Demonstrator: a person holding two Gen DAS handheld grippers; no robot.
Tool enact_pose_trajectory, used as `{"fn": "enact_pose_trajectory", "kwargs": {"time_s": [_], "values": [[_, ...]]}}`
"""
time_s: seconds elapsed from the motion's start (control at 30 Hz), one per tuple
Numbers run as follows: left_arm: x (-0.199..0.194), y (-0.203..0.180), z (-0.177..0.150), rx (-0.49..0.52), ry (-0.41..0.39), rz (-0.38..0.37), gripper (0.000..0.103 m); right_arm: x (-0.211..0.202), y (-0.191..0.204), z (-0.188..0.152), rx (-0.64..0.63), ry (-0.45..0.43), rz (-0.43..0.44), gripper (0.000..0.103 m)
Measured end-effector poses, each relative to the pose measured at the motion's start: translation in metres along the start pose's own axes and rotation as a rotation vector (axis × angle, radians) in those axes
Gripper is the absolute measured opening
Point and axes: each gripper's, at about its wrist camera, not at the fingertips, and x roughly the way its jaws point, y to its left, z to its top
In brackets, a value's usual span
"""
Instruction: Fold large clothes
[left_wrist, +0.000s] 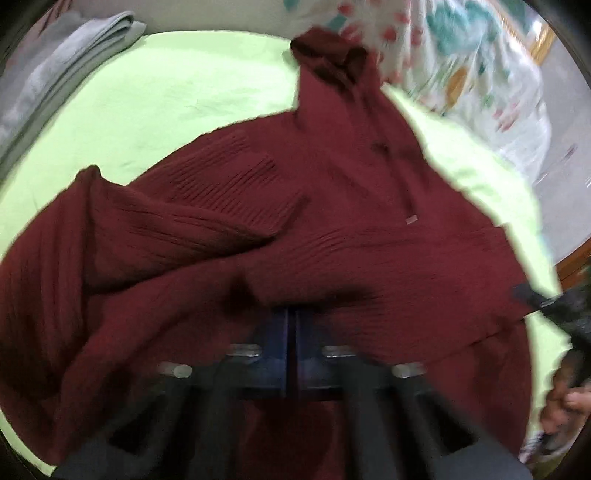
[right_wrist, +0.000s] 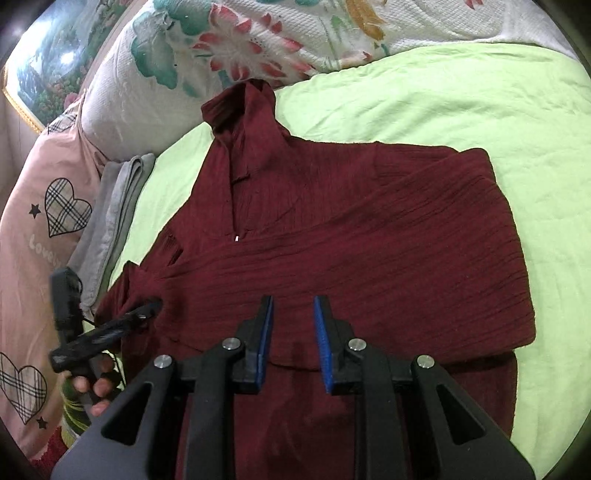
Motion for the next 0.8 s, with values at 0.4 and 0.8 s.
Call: {"fn": "enact_pose_trajectory", "kwargs": {"time_s": [0.4, 0.8], "values": [[-0.032, 0.045, -0.010, -0.068, -0.101, 0.106, 0.000, 0.007, -0.022, 0.009, 0.079, 0.006, -0.051, 0.037], [-0.075, 0.050, 0.011, -0.025, -0.141, 0.038, 0.008, 0.022, -0.019, -0.005, 0.067, 0.071, -0.004, 0.056]]}}
